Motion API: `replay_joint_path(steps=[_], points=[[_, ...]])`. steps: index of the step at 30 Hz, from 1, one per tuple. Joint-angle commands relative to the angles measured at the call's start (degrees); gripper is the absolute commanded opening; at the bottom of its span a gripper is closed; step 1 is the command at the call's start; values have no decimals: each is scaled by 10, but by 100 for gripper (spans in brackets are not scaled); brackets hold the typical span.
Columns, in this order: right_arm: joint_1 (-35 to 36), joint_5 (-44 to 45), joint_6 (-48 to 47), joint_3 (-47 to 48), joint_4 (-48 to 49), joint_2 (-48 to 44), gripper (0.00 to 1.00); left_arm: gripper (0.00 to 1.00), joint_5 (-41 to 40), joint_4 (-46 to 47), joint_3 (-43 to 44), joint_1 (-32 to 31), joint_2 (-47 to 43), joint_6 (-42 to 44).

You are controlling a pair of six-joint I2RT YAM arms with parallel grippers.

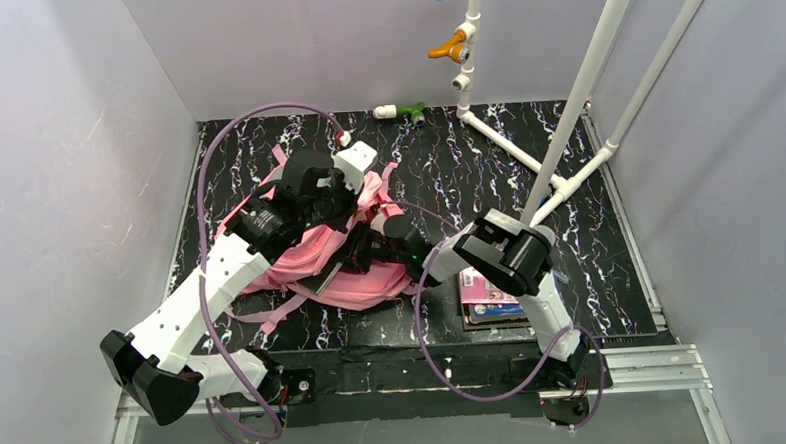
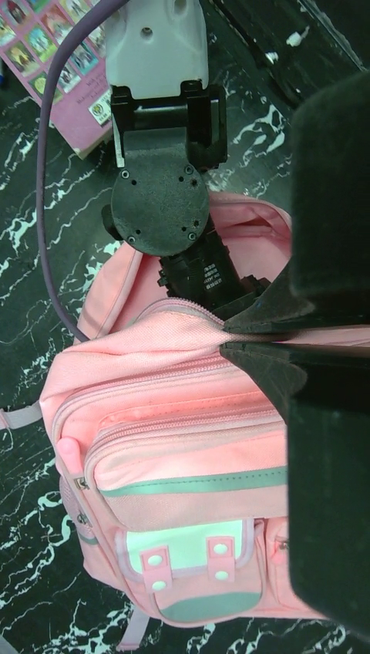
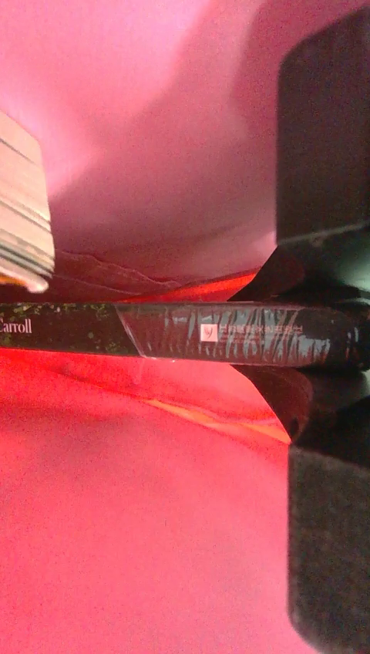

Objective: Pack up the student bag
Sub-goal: Place the book in the student bag.

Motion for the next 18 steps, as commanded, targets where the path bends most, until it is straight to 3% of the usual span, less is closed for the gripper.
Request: replay_joint_path(steps=[1,7,13,14,16,18], points=[[19,35,-16,48,121,3,1,0,-23,-17,41,-1,-18,51],[25,116,-94,80,84,38,1,0,8,-25,39,-1,-20,28],[31,126,-110,225,21,119,4,0,46,-38,40,-1,-35,-2],[36,128,-125,252,-10,133,10,0,48,-38,39,-1,-36,-4],[39,127,-144,279,-47,151,32,0,38,-37,37,-1,-36,-1],[36,116,-137,253,-32,146,42,0,21,-38,34,-2,-35,3]])
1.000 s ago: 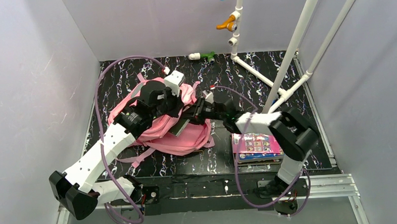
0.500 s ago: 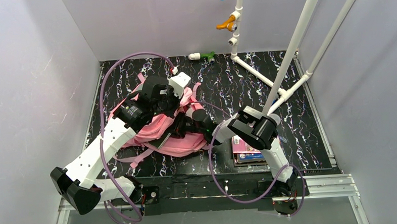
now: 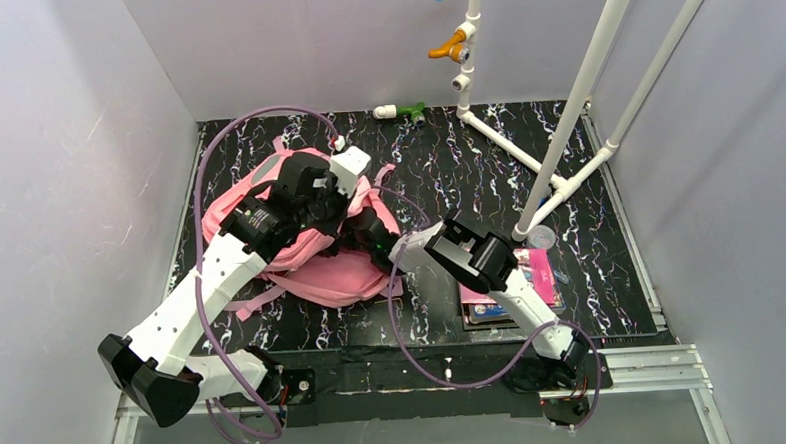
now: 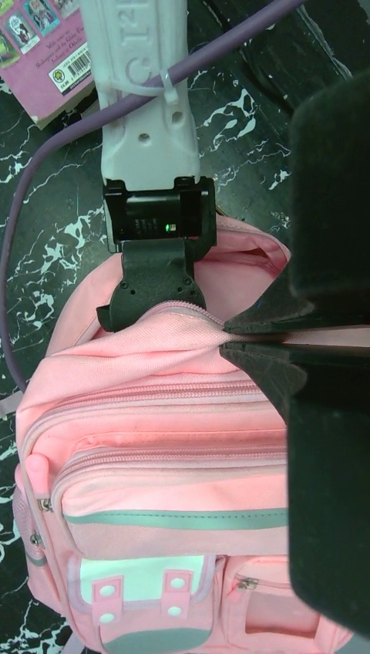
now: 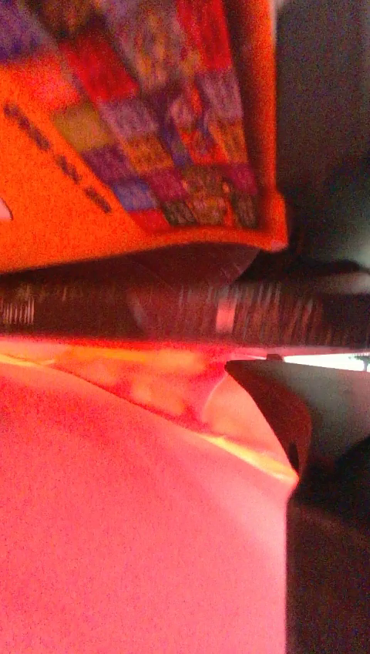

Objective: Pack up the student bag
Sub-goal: Place the book in the student bag.

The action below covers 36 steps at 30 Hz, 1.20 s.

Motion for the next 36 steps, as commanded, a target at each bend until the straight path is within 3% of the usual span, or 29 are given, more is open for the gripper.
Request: replay_joint_path(steps=[1,5,8,15,18,25,28,33,36], points=[[2,2,-28,0,13,-20,46,0,2,27,20,-8,-32,-7],[-12,-16,-45,-107,-22,-91,69,0,-69,55,-13,-9,-45,-8],[-20,-44,-79,-153,-78,-134,79,0,-99,81,-43,-8,-60,-11],[-23,-61,-143,-199,-150,-180,81,0,-109,88,-63,-7,-84,2],[-25,-63,-139,-170,-145,-157,73,0,-105,87,-66,-7,-89,-2],[-18,-45,-125,-37,-102,-69,27,0,-85,89,-65,-7,-82,-19],[-18,-50,-120,-21,-89,-61,23,0,-84,95,-76,-7,-80,-25],[-27,-63,-213,-117,-198,-162,55,0,-121,114,-116,-7,-80,-35],[-38,-44,-344,-180,-354,-260,71,0,-168,126,-146,-7,-81,-57]])
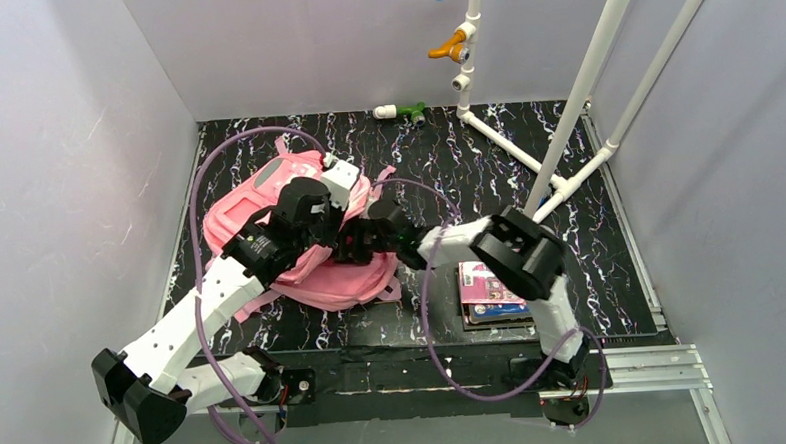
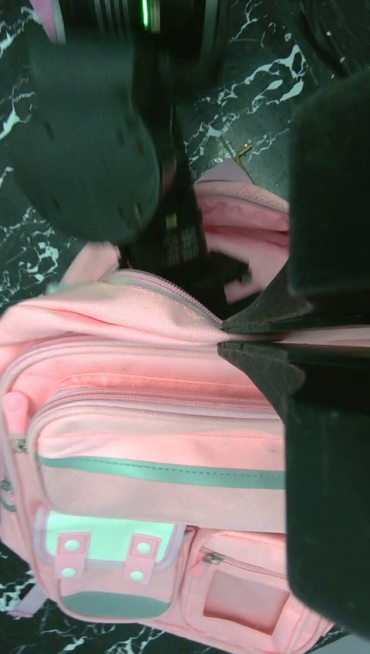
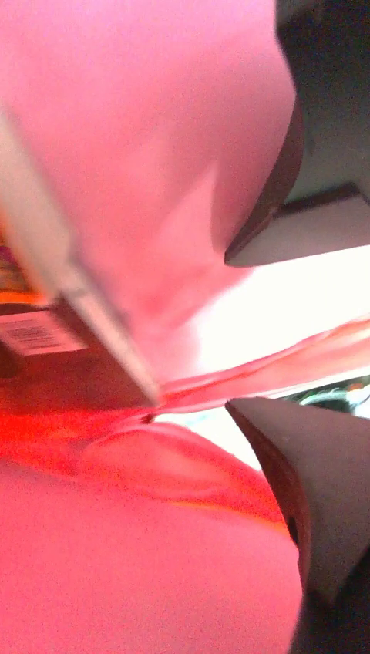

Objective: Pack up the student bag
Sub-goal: Place the book in the student bag, then pick up the book from the center of the board.

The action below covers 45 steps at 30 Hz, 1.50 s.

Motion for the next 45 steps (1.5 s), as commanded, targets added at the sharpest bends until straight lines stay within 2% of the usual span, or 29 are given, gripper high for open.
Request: replay_joint_path(steps=[1,5,7,11,14,15,17,18,20,23,26,31,37,41,45], points=[[-16,25,-215,-74,-248,-146,76,0,-83,37,-40,2,-19,-31],[-17,94,-335,-121,-434,-287,92,0,-90,49,-78,2,-30,-86],[-18,130,-370,-136,-493,-342,96,0,-74,52,-96,3,-30,-104],[-19,214,-427,-127,-586,-419,98,0,-49,42,-112,3,-24,-128],[-24,323,-445,-112,-639,-449,98,0,-6,22,-109,3,-20,-141],[-27,372,-445,-105,-658,-455,98,8,22,14,-104,3,-18,-145],[-43,467,-433,-92,-708,-460,98,34,114,13,-93,3,-16,-148],[-56,498,-424,-84,-729,-460,98,44,171,22,-89,3,-14,-155],[-86,508,-405,-79,-754,-466,98,60,263,67,-89,2,-6,-195],[-124,456,-373,-101,-760,-499,98,72,375,218,-119,-10,16,-294],[-134,424,-340,-142,-757,-549,97,76,390,362,-142,-50,69,-395],[-149,412,-297,-187,-777,-603,96,75,339,388,-107,-105,221,-498],[-160,394,-286,-218,-751,-638,96,75,239,531,-162,-185,280,-613],[-163,389,-294,-222,-746,-635,96,73,212,556,-180,-190,316,-669],[-164,383,-298,-232,-742,-636,96,67,239,601,-173,-191,371,-716]])
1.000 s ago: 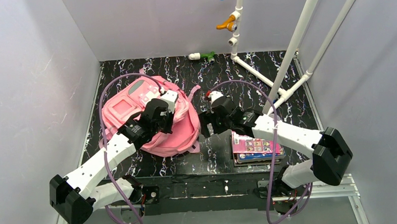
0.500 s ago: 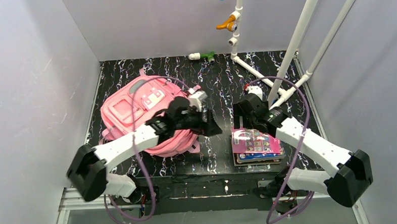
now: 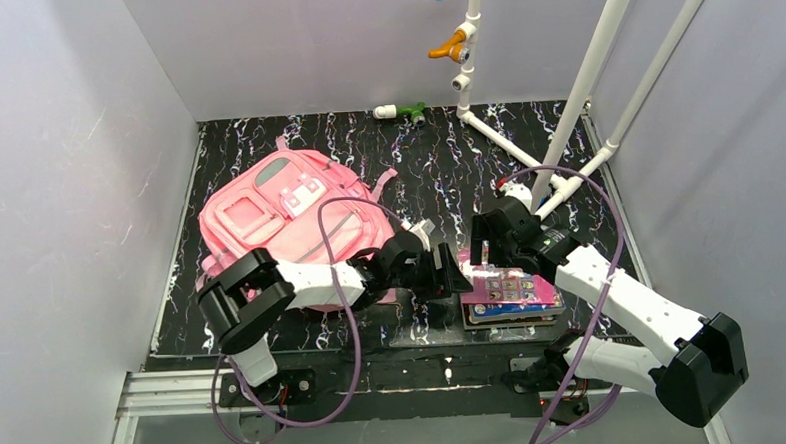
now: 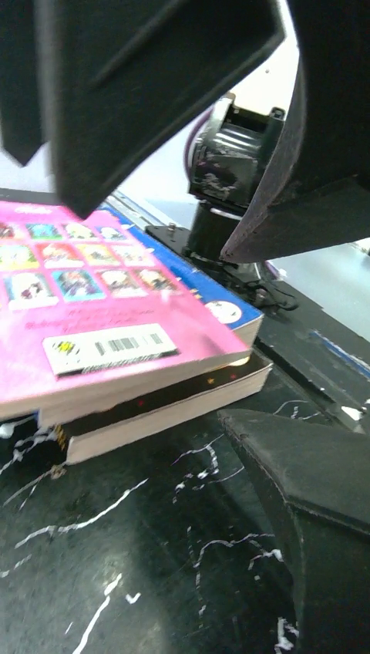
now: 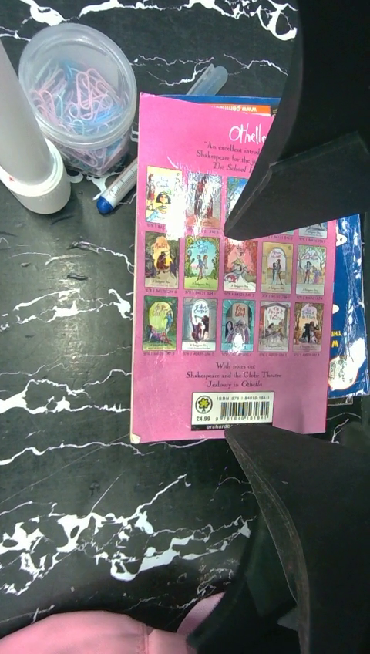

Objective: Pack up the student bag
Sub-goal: Pick up the book from the center of the board.

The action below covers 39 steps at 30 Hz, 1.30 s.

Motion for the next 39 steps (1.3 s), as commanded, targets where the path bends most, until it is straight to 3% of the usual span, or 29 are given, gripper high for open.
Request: replay_joint_path(steps=[1,6,10,14,25,30,34,39], points=[[-4,-8,1,-15,17,-12,96,66,-14,81,-3,5,47,-79],[-5,-14,-1,-23,23,-21,96,62,-10,120,-2,4,73,-96],[-6,-16,-3,-26,28,-21,96,48,7,161,-1,3,87,-100],[-7,-22,-4,-24,30,-18,96,40,12,187,-9,3,97,-116],[-7,-20,-11,-12,27,-17,96,34,27,212,-9,4,121,-142],[-7,-22,-13,-12,28,-18,96,20,37,223,-5,7,129,-142],[-7,-20,-16,-7,25,-20,96,2,32,226,-18,19,113,-131],[-7,-53,-67,9,25,-24,98,0,23,189,-52,53,21,-67]])
